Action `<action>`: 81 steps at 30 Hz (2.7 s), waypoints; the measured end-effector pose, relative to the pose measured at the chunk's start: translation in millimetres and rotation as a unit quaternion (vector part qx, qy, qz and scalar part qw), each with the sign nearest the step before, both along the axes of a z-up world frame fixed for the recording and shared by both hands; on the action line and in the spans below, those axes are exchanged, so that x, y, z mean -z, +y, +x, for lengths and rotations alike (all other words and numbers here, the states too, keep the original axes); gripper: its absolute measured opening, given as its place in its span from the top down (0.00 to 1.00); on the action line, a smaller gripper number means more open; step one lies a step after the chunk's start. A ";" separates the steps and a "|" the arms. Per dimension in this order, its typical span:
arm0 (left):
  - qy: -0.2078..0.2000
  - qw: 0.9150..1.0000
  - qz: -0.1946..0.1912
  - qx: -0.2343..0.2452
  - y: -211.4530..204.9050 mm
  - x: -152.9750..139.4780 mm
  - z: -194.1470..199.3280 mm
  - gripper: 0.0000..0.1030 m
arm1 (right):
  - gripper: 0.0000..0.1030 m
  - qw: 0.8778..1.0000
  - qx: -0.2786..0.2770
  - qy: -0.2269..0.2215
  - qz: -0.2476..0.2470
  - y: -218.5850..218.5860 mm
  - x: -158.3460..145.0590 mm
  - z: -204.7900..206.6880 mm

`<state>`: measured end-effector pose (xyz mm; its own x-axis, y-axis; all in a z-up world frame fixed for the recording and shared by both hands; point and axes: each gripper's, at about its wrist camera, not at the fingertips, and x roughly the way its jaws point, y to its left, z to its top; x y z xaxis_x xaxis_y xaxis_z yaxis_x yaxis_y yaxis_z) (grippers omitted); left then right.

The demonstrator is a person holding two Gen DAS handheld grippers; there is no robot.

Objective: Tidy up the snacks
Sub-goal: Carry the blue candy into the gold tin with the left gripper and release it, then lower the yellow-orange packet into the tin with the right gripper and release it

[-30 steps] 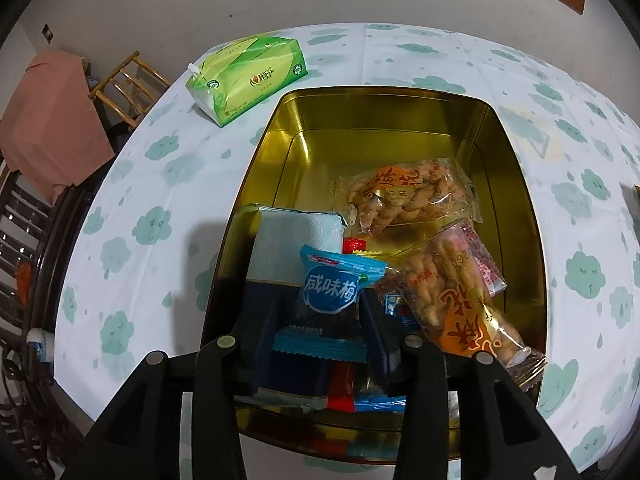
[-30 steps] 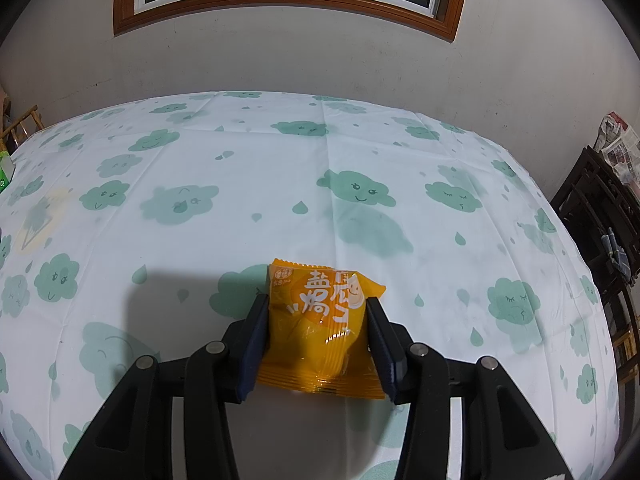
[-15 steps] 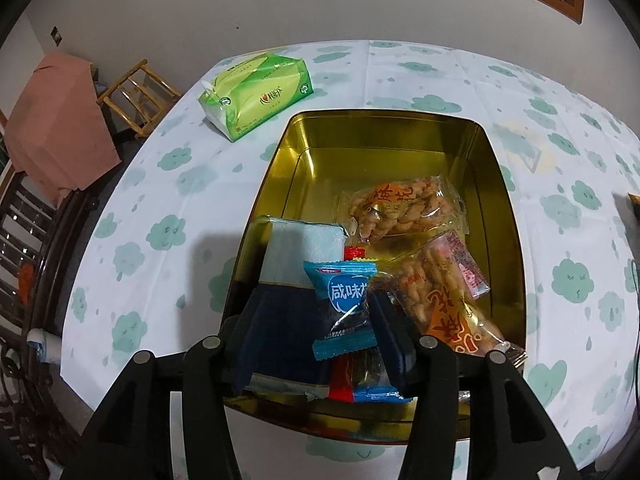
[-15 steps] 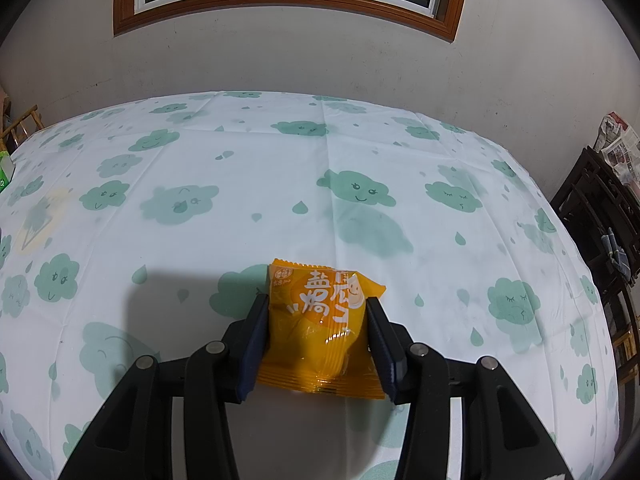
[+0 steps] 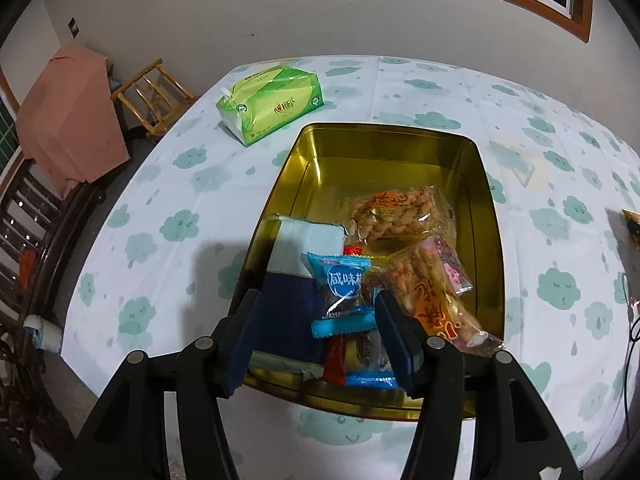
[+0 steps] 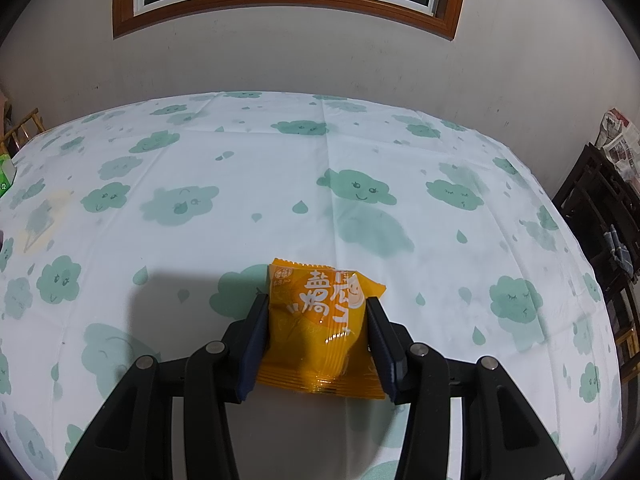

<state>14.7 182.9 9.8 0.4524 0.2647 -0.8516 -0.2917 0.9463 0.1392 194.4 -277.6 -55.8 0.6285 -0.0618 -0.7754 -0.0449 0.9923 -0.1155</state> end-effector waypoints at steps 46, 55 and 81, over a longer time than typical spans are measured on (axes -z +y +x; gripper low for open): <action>-0.038 0.999 -0.014 -0.018 -12.1 6.4 -33.7 0.33 | 0.56 0.997 0.010 0.008 0.073 45.6 -33.6 -83.2; -0.045 0.999 -0.016 -0.020 -10.9 3.1 -37.6 0.31 | 0.56 0.995 -0.029 0.005 0.100 86.4 -49.1 -105.0; -0.044 0.997 -0.021 -0.063 47.5 -1.2 -58.5 0.28 | 0.56 0.971 -0.192 0.009 0.140 267.4 -85.9 -142.5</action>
